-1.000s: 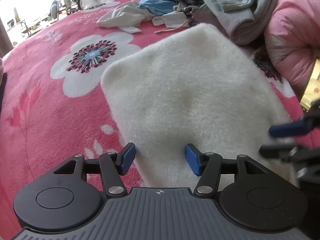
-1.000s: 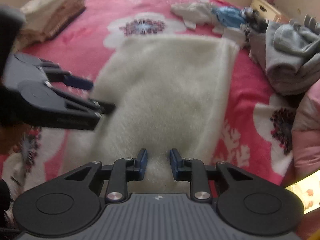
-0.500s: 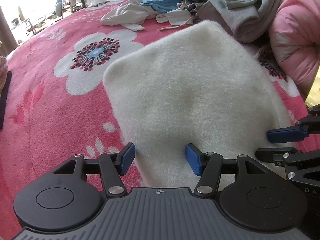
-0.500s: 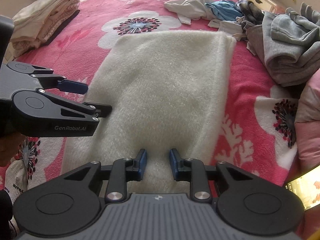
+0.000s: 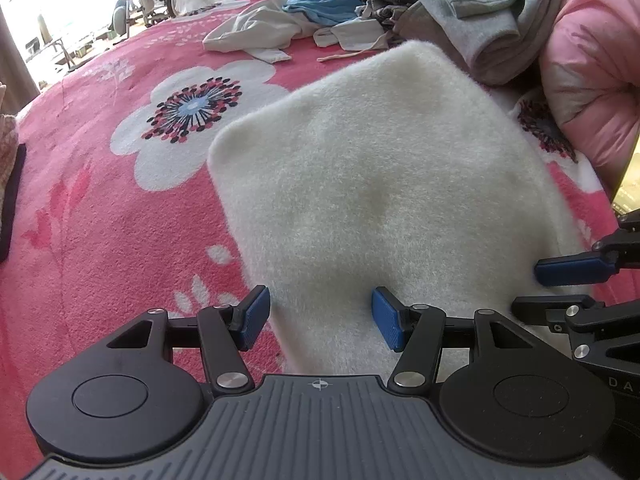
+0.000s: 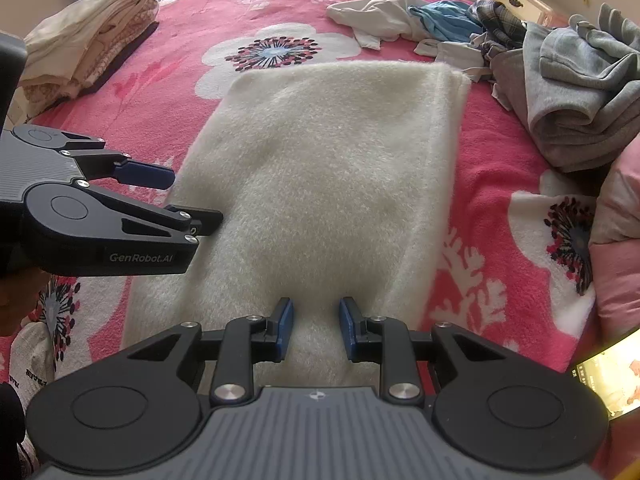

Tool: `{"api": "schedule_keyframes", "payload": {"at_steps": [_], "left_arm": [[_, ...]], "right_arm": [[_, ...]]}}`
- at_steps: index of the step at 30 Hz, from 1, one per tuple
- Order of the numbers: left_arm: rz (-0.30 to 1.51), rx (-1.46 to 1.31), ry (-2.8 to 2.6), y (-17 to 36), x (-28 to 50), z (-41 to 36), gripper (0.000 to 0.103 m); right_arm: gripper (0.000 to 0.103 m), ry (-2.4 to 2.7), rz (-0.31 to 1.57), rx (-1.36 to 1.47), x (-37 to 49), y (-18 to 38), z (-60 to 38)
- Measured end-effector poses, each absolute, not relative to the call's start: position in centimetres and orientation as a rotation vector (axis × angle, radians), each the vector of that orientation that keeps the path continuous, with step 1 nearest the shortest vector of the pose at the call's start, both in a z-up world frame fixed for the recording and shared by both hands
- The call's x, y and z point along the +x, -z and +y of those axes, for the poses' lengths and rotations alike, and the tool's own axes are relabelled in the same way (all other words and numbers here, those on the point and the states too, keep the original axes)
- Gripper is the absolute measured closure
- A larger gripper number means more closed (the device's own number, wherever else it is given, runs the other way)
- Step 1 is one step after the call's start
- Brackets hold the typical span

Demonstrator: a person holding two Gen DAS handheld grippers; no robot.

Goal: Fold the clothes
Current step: 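Lower both open grippers to the folded sweater's edge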

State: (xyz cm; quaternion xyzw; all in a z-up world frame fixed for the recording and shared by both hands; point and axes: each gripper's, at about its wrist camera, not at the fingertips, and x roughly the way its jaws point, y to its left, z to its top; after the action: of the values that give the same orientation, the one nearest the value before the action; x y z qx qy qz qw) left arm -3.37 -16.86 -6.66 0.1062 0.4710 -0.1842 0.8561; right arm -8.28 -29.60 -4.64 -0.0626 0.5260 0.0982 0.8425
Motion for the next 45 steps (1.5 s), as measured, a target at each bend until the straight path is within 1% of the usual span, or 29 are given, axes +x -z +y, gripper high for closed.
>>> {"api": "schedule_keyframes", "payload": {"at_steps": [31, 34, 39, 43, 45], "left_arm": [[0.992, 0.229, 0.382, 6.7, -3.4, -17.0, 0.045], [0.996, 0.243, 0.371, 6.6, -3.3, -17.1, 0.042], [1.007, 0.279, 0.341, 6.4, -3.3, -17.9, 0.041], [1.02, 0.257, 0.325, 6.5, -3.0, -17.6, 0.036], [1.029, 0.246, 0.319, 6.5, -2.9, -17.5, 0.036]], "right_arm": [[0.075, -0.203, 1.109, -0.124, -8.3, 4.8, -29.6], [0.075, -0.2, 1.121, -0.126, -8.1, 4.7, -29.5], [0.075, -0.204, 1.135, -0.133, -7.9, 4.7, -29.4], [0.075, -0.21, 1.14, -0.118, -7.8, 4.7, -29.7], [0.075, -0.21, 1.141, -0.118, -7.8, 4.7, -29.7]]}}
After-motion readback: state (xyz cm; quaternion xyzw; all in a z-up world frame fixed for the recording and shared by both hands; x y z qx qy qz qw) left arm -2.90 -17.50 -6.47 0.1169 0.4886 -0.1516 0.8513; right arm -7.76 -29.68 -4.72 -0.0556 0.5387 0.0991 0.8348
